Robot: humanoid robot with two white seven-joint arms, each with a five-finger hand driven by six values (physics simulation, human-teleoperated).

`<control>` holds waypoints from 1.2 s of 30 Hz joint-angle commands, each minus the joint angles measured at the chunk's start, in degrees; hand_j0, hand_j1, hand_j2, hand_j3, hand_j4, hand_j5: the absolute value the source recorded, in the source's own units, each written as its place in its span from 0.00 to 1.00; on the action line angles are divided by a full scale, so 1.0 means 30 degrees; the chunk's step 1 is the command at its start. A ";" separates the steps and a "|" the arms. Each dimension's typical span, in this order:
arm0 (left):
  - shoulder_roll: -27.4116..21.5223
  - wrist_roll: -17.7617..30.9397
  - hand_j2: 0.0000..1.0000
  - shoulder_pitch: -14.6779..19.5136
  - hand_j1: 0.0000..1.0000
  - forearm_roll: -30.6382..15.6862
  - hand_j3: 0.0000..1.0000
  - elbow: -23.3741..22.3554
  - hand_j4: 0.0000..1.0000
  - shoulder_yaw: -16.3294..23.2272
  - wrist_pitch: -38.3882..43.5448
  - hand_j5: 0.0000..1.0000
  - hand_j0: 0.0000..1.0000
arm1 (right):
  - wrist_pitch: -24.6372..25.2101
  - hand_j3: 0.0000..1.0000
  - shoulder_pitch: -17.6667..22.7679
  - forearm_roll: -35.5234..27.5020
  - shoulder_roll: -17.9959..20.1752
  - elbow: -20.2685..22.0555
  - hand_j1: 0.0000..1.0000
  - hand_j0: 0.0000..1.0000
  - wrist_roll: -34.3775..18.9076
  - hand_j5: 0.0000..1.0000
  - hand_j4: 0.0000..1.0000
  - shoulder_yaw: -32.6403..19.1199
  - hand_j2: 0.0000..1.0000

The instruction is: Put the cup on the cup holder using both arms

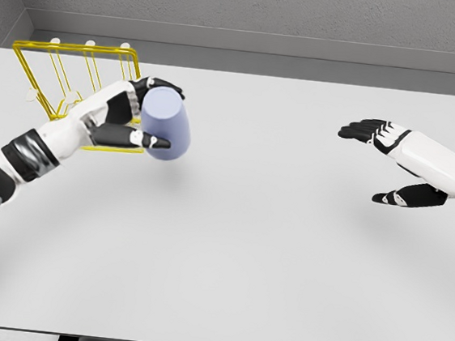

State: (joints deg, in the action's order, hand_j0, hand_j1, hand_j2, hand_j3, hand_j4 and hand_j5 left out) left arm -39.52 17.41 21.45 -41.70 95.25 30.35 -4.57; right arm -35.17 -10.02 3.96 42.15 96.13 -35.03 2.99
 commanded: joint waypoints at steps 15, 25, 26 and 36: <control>-0.1389 -0.0001 0.69 0.0029 0.69 -0.0865 0.69 0.0302 0.69 -0.1239 0.0001 0.69 0.69 | 0.0057 1.00 0.0000 -0.0178 0.0011 0.0009 1.00 1.00 0.0010 1.00 1.00 -0.0001 1.00; -0.1887 -0.0001 0.69 0.0088 0.69 -0.1246 0.69 0.0126 0.69 -0.1795 0.0031 0.69 0.69 | 0.0057 1.00 0.0000 -0.0177 -0.0018 -0.0020 1.00 1.00 0.0010 1.00 1.00 -0.0001 1.00; -0.1887 -0.0001 0.69 0.0088 0.69 -0.1246 0.69 0.0068 0.69 -0.1824 0.0031 0.69 0.69 | 0.0057 1.00 0.0000 -0.0178 -0.0018 -0.0020 1.00 1.00 0.0010 1.00 1.00 -0.0001 1.00; -0.1858 -0.0001 0.69 0.0293 0.69 -0.1451 0.69 -0.0987 0.69 -0.2176 0.0031 0.69 0.69 | 0.0057 1.00 0.0000 -0.0178 0.0011 0.0009 1.00 1.00 0.0010 1.00 1.00 -0.0001 1.00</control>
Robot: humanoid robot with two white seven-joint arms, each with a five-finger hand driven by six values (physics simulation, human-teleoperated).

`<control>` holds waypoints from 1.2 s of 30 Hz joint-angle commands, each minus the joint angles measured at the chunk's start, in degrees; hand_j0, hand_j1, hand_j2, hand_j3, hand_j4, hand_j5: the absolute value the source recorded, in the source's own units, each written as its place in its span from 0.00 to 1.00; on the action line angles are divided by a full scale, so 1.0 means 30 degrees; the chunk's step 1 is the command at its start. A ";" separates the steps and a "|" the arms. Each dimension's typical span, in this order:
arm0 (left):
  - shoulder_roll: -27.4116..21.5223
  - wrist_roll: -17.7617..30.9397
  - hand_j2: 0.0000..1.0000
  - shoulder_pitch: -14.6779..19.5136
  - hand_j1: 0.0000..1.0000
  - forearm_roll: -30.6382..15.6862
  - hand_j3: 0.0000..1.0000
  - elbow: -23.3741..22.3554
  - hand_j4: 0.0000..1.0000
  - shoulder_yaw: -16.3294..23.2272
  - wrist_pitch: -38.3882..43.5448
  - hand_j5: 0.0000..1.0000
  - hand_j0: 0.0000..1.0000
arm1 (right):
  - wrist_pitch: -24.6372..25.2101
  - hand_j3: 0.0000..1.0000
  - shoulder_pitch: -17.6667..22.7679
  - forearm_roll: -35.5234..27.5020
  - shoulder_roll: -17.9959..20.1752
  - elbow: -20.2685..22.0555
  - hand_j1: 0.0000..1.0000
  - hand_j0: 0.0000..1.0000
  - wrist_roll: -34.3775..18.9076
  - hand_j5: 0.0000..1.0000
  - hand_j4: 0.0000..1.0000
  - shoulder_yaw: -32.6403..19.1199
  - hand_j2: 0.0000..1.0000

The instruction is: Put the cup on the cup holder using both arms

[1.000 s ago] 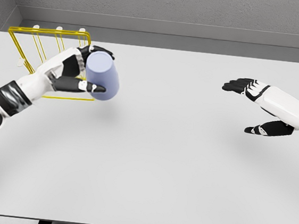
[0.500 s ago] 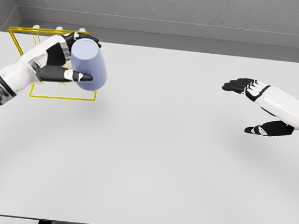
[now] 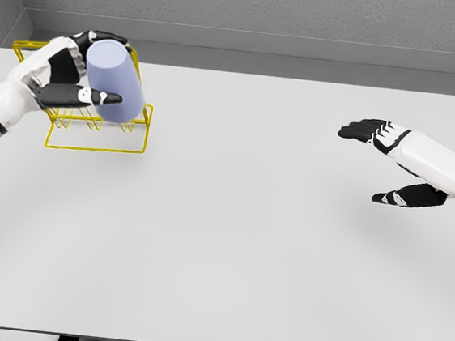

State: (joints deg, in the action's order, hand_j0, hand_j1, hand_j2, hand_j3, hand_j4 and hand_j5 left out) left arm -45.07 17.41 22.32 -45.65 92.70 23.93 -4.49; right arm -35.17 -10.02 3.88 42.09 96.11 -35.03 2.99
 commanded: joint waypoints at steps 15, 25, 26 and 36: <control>-0.0124 -0.0001 0.70 0.0381 0.70 -0.0164 0.70 -0.0959 0.70 -0.0037 0.0002 0.70 0.70 | 0.0057 1.00 0.0000 -0.0150 0.0003 0.0131 1.00 1.00 0.0010 1.00 1.00 -0.0001 1.00; -0.0066 0.0028 1.00 0.0498 1.00 0.0012 1.00 -0.0989 1.00 0.0051 0.0089 1.00 1.00 | 0.0057 1.00 0.0000 -0.0150 0.0004 0.0131 1.00 1.00 0.0010 1.00 1.00 -0.0001 1.00; -0.0066 0.0028 1.00 0.0557 1.00 0.0012 1.00 -0.1017 1.00 0.0051 0.0060 1.00 1.00 | 0.0057 1.00 0.0000 -0.0150 0.0003 0.0131 1.00 1.00 0.0010 1.00 1.00 -0.0001 1.00; 0.0022 -0.0001 1.00 0.0703 1.00 0.0042 1.00 -0.0988 1.00 0.0139 0.0031 1.00 1.00 | 0.0057 1.00 0.0000 -0.0150 0.0003 0.0131 1.00 1.00 0.0010 1.00 1.00 -0.0001 1.00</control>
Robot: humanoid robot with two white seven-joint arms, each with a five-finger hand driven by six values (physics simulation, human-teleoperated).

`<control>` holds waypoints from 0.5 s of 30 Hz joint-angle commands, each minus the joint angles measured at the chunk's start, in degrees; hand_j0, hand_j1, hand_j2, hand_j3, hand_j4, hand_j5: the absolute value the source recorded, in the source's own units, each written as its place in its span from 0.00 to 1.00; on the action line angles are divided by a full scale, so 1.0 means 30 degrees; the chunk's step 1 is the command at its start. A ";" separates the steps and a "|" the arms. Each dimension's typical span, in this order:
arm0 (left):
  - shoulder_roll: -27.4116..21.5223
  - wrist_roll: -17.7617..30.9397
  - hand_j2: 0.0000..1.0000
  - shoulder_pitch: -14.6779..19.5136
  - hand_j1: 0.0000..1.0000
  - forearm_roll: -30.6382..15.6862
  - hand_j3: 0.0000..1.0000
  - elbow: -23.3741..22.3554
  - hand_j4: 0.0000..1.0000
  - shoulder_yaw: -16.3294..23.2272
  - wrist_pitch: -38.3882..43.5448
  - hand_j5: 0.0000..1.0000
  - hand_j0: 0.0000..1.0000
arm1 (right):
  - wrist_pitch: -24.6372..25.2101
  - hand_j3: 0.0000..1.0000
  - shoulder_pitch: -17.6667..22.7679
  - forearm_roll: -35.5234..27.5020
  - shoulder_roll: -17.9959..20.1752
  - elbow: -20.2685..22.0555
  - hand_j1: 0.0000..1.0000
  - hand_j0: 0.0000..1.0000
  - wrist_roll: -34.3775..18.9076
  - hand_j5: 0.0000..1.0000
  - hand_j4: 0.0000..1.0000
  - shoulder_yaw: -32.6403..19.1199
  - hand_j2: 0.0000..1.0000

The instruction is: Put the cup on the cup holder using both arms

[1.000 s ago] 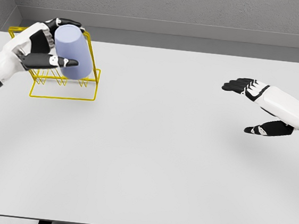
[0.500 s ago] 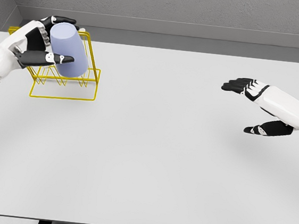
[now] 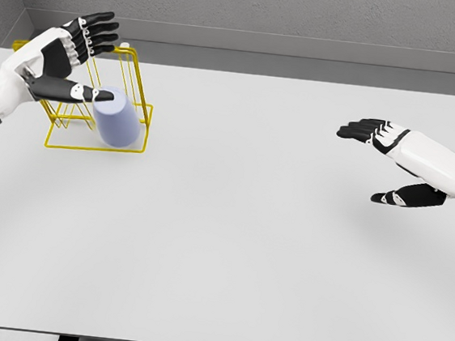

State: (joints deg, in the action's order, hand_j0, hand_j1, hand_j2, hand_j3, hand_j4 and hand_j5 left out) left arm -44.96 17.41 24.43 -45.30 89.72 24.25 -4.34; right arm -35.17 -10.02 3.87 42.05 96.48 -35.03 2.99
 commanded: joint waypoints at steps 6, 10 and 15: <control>-0.0072 0.0055 1.00 -0.0146 1.00 -0.0047 1.00 0.0296 1.00 0.0091 -0.1716 1.00 1.00 | 0.0057 1.00 0.0000 -0.0147 0.0017 0.0007 1.00 1.00 0.0010 1.00 1.00 -0.0001 1.00; -0.0160 0.0055 1.00 -0.0205 1.00 -0.0018 1.00 0.0326 1.00 0.0120 -0.2244 1.00 1.00 | 0.0057 1.00 0.0000 -0.0147 0.0017 -0.0022 1.00 1.00 0.0010 1.00 1.00 -0.0001 1.00; -0.0190 0.0055 1.00 -0.0205 1.00 -0.0047 1.00 0.0531 1.00 0.0120 -0.2507 1.00 1.00 | 0.0057 1.00 0.0000 -0.0147 0.0017 -0.0022 1.00 1.00 0.0010 1.00 1.00 -0.0001 1.00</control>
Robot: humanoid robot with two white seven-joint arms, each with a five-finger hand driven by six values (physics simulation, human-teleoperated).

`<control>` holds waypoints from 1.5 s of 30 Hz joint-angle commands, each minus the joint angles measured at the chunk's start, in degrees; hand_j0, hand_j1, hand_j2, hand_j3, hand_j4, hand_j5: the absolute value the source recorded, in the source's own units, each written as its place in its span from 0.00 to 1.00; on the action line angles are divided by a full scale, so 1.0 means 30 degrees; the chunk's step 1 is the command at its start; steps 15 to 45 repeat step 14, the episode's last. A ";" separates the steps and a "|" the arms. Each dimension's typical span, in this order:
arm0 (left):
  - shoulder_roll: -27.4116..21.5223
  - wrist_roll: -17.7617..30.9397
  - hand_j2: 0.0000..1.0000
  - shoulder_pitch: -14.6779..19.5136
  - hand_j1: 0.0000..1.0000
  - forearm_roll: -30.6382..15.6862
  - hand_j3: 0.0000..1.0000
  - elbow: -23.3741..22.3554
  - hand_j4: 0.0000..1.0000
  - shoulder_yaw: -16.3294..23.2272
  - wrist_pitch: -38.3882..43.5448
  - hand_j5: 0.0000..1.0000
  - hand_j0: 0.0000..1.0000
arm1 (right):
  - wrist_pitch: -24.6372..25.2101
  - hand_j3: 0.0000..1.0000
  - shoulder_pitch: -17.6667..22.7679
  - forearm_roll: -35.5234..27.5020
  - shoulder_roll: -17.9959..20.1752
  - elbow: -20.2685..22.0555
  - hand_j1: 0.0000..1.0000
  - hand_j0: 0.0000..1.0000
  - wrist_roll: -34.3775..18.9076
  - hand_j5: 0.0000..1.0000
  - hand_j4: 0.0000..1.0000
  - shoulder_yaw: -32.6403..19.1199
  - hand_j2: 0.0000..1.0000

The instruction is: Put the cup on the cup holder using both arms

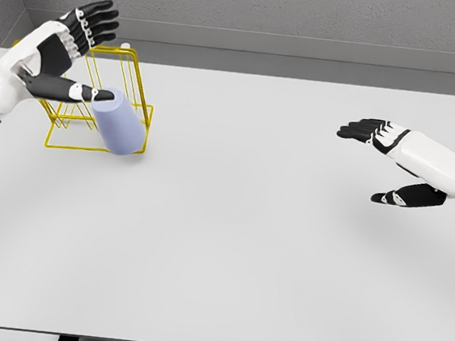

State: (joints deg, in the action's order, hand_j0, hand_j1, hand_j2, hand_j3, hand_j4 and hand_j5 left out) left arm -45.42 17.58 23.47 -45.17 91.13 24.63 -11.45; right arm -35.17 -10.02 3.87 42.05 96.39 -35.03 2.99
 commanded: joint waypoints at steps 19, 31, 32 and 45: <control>-0.1208 0.0000 1.00 -0.3252 1.00 -0.0150 1.00 0.0121 1.00 -0.0972 -0.7140 1.00 1.00 | 0.0057 1.00 0.0000 -0.0147 0.0017 -0.0081 1.00 1.00 0.0010 1.00 1.00 -0.0001 1.00; -0.1208 0.0000 1.00 -0.3252 1.00 -0.0150 1.00 0.0121 1.00 -0.0972 -0.7140 1.00 1.00 | 0.0057 1.00 0.0000 -0.0147 0.0017 -0.0081 1.00 1.00 0.0010 1.00 1.00 -0.0001 1.00; -0.1208 0.0000 1.00 -0.3252 1.00 -0.0150 1.00 0.0121 1.00 -0.0972 -0.7140 1.00 1.00 | 0.0057 1.00 0.0000 -0.0147 0.0017 -0.0081 1.00 1.00 0.0010 1.00 1.00 -0.0001 1.00; -0.1208 0.0000 1.00 -0.3252 1.00 -0.0150 1.00 0.0121 1.00 -0.0972 -0.7140 1.00 1.00 | 0.0057 1.00 0.0000 -0.0147 0.0017 -0.0081 1.00 1.00 0.0010 1.00 1.00 -0.0001 1.00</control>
